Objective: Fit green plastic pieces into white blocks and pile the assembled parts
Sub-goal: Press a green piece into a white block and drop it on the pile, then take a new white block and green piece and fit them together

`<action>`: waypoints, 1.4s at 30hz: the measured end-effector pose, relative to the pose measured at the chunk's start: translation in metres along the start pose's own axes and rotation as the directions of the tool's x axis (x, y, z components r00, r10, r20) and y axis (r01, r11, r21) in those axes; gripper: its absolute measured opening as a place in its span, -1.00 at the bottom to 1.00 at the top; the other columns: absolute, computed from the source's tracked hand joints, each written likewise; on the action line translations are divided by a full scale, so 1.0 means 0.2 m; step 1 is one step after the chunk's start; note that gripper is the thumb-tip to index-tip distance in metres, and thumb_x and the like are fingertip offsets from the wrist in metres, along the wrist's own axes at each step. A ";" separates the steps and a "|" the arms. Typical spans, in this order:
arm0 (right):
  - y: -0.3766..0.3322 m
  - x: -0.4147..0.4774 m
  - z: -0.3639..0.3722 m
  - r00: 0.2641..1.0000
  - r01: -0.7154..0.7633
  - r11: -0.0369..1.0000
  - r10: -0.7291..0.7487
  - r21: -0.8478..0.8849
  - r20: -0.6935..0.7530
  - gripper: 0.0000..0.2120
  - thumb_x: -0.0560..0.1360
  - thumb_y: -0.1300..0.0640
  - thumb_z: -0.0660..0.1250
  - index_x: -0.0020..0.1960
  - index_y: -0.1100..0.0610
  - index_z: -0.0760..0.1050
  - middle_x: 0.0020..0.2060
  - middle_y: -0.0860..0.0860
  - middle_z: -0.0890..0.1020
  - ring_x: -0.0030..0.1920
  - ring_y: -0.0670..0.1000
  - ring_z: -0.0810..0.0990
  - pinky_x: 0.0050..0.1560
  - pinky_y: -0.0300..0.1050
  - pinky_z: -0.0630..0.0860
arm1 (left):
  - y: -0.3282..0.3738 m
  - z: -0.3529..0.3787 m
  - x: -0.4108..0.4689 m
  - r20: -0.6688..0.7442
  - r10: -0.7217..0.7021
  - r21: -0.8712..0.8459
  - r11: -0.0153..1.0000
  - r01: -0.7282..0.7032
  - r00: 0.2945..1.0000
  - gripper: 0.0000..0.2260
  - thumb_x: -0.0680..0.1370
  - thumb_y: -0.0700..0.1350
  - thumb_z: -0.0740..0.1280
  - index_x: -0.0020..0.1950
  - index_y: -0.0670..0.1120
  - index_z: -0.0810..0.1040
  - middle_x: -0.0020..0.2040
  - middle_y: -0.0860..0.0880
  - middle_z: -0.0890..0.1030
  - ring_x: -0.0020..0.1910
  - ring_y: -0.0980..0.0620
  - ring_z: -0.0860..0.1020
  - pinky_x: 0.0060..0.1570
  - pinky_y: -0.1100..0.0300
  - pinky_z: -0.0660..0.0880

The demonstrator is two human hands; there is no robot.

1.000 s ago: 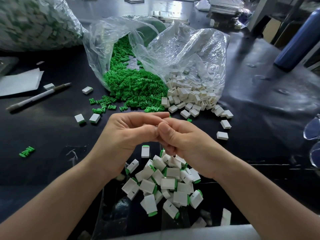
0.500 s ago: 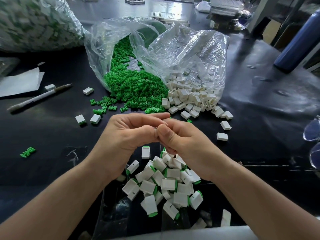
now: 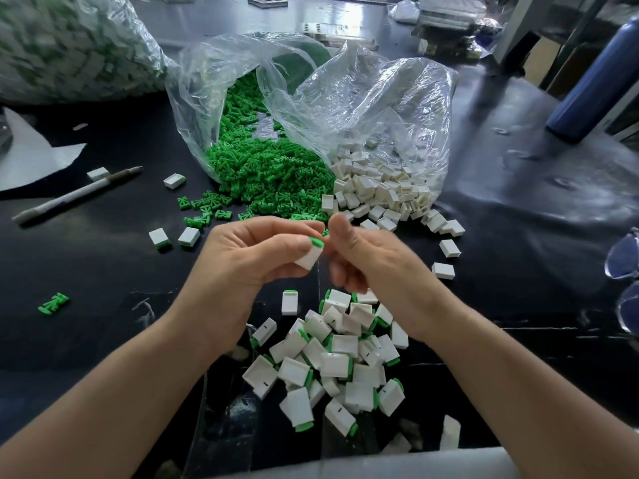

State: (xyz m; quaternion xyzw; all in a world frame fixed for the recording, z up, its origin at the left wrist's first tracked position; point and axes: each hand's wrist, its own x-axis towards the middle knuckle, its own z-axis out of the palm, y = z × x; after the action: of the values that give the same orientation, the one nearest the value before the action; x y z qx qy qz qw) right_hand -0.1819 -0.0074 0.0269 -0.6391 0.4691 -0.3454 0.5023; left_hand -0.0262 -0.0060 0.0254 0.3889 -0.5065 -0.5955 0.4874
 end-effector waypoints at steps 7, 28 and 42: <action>0.12 0.09 -0.16 0.887 -0.101 0.845 -0.163 -0.525 -0.433 -0.84 0.51 0.05 0.29 -0.03 0.10 0.59 -0.25 -0.07 0.56 -0.20 -0.10 0.48 -0.16 -0.27 0.32 | 0.01 0.03 -0.02 -0.022 0.007 0.212 0.977 -0.003 1.000 -0.82 0.19 -0.04 0.42 -0.26 -0.05 0.69 -0.34 -0.03 0.67 -0.41 0.16 0.56 -0.43 0.35 0.46; 0.22 0.17 -0.18 0.893 -0.187 0.663 -0.193 -0.725 -0.407 -0.79 0.50 0.10 0.31 0.11 0.11 0.55 0.03 0.07 0.49 0.14 0.07 0.41 0.17 -0.14 0.26 | -0.03 0.01 0.01 -0.162 -0.039 0.314 0.945 0.089 0.986 -0.85 0.44 -0.24 0.40 -0.21 0.01 0.66 -0.21 0.01 0.69 -0.23 0.10 0.59 -0.38 0.36 0.49; 0.12 0.08 0.03 0.881 0.345 0.813 -0.453 -0.469 -0.138 -0.85 0.41 0.20 0.38 -0.06 0.26 0.56 -0.24 -0.07 0.54 -0.25 -0.20 0.46 -0.19 -0.44 0.39 | -0.03 0.00 0.02 -0.161 -0.051 0.196 0.977 0.083 0.986 -0.91 0.40 -0.30 0.40 -0.13 -0.18 0.63 -0.30 -0.10 0.68 -0.36 0.10 0.61 -0.36 0.34 0.54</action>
State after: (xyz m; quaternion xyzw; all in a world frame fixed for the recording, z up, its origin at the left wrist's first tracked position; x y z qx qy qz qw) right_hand -0.1781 -0.0215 0.0009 -0.7712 0.4455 -0.4071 0.2027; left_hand -0.0276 -0.0097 0.0189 0.4985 -0.5112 -0.5252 0.4630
